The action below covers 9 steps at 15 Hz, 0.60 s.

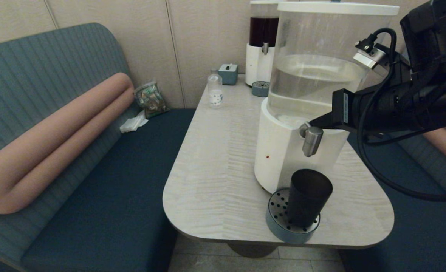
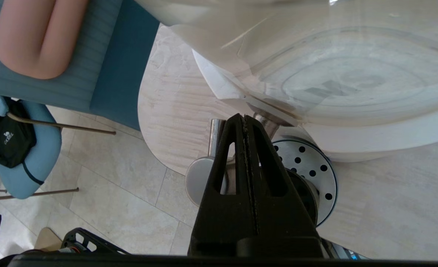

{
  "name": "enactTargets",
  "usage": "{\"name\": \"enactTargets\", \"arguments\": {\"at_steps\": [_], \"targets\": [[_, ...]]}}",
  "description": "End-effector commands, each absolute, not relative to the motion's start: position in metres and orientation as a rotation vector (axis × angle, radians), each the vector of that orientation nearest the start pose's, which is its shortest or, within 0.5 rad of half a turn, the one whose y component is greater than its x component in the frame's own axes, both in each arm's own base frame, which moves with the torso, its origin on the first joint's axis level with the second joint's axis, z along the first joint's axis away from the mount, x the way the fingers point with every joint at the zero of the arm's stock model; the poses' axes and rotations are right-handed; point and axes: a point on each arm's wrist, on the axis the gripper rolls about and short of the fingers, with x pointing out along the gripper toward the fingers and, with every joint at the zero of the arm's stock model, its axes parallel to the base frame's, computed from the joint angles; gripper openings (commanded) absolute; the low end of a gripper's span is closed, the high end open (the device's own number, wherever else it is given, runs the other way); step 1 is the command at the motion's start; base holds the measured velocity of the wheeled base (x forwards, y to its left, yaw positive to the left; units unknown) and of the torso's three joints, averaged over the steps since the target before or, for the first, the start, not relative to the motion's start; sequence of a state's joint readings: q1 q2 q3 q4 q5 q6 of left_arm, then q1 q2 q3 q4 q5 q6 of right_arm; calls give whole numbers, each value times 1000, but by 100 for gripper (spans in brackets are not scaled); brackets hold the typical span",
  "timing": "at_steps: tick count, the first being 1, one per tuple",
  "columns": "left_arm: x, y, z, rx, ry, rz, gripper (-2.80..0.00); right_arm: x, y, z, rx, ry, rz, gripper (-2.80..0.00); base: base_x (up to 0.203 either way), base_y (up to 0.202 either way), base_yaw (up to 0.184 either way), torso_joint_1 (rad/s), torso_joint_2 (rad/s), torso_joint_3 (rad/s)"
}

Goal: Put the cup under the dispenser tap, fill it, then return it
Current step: Turn on the faucet

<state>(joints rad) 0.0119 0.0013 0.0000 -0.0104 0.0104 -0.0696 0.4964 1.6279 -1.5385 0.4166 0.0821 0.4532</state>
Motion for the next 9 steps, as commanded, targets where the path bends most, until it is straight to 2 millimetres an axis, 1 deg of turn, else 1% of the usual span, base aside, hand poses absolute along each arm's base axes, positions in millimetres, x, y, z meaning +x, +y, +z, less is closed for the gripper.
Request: {"name": "enactTargets", "arguments": {"at_steps": [1, 9], "targets": [[-23, 0, 77, -71, -10, 23, -280, 250, 140, 310, 328, 622, 448, -280, 0, 0, 0, 0, 0, 0], [-23, 0, 77, -71, -10, 23, -280, 248, 144, 309, 324, 633, 473, -280, 0, 0, 0, 0, 0, 0]]}}
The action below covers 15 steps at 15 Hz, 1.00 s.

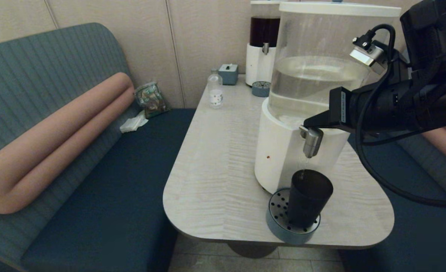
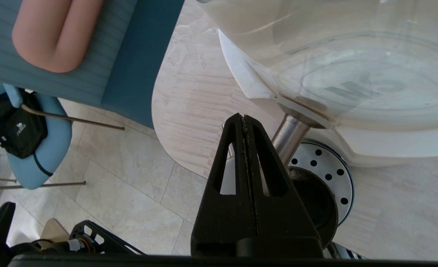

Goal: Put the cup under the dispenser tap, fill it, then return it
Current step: Turn on the faucet

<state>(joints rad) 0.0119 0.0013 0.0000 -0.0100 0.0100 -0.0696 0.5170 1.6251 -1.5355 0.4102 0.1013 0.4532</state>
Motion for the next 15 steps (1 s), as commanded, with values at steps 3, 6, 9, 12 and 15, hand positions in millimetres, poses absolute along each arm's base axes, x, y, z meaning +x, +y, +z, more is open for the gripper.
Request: {"name": "enactTargets", "arguments": {"at_steps": [3, 6, 9, 12, 15], "targets": [[-23, 0, 77, -71, -10, 23, -280, 248, 143, 308, 323, 632, 470, -280, 0, 0, 0, 0, 0, 0], [-23, 0, 77, -71, -10, 23, -280, 248, 141, 309, 324, 628, 461, -280, 0, 0, 0, 0, 0, 0], [-23, 0, 77, -71, -10, 23, -280, 247, 134, 312, 330, 614, 439, -280, 0, 0, 0, 0, 0, 0], [-23, 0, 77, -71, -10, 23, -280, 245, 130, 315, 325, 599, 436, -280, 0, 0, 0, 0, 0, 0], [-23, 0, 77, -71, -10, 23, -280, 242, 124, 318, 331, 584, 426, -280, 0, 0, 0, 0, 0, 0]]}}
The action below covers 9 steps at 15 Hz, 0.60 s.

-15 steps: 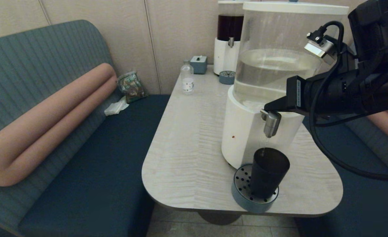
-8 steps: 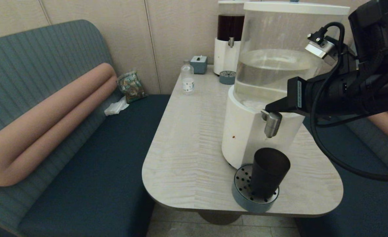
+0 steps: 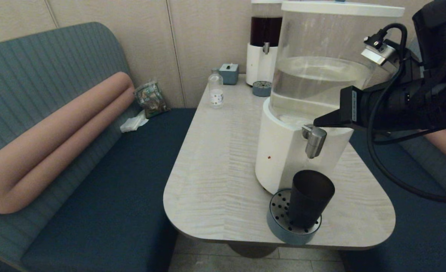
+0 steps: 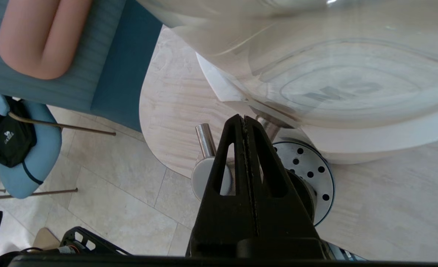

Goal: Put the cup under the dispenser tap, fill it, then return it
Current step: Turn on the faucet, then turn off the faucet

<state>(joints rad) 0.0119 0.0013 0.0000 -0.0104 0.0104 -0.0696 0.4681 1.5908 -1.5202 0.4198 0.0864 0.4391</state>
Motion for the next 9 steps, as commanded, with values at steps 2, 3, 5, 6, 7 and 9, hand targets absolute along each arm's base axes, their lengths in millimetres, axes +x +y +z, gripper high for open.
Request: {"name": "enactTargets", "arguments": {"at_steps": [2, 3, 5, 6, 7, 9], "targets": [[-23, 0, 77, -71, -10, 23, -280, 240, 120, 318, 333, 582, 421, -280, 0, 0, 0, 0, 0, 0], [-23, 0, 77, -71, -10, 23, -280, 237, 119, 320, 334, 578, 424, -280, 0, 0, 0, 0, 0, 0], [-23, 0, 77, -71, -10, 23, -280, 232, 117, 322, 338, 569, 427, -280, 0, 0, 0, 0, 0, 0], [-23, 0, 77, -71, -10, 23, -280, 225, 113, 325, 342, 557, 432, -280, 0, 0, 0, 0, 0, 0], [-23, 0, 77, -71, -10, 23, -280, 219, 110, 326, 343, 552, 435, -280, 0, 0, 0, 0, 0, 0], [-23, 0, 77, -71, -10, 23, -280, 198, 103, 329, 345, 535, 451, -280, 0, 0, 0, 0, 0, 0]]}}
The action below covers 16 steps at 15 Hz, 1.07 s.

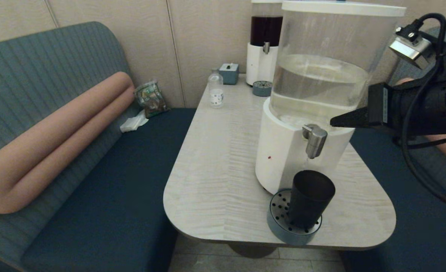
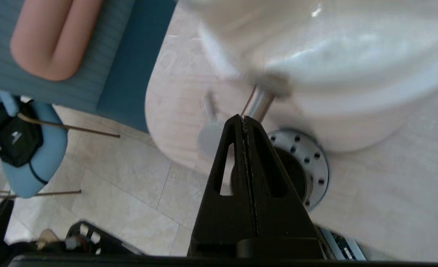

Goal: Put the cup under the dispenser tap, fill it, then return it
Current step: Turn off the faucet

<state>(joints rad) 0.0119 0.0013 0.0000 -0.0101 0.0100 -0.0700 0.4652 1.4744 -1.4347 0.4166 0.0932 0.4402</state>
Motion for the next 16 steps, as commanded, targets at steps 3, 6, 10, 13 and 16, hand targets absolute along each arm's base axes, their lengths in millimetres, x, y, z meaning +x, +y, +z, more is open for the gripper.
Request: {"name": "enactTargets", "arguments": {"at_steps": [3, 6, 10, 13, 16], "targets": [[-23, 0, 77, -71, -10, 23, -280, 172, 95, 326, 340, 533, 476, -280, 0, 0, 0, 0, 0, 0], [-23, 0, 77, -71, -10, 23, -280, 161, 95, 325, 335, 531, 498, -280, 0, 0, 0, 0, 0, 0], [-23, 0, 77, -71, -10, 23, -280, 163, 101, 326, 325, 529, 495, -280, 0, 0, 0, 0, 0, 0], [-23, 0, 77, -71, -10, 23, -280, 176, 123, 329, 285, 540, 460, -280, 0, 0, 0, 0, 0, 0], [-23, 0, 77, -71, -10, 23, -280, 185, 150, 334, 229, 572, 429, -280, 0, 0, 0, 0, 0, 0]]}}
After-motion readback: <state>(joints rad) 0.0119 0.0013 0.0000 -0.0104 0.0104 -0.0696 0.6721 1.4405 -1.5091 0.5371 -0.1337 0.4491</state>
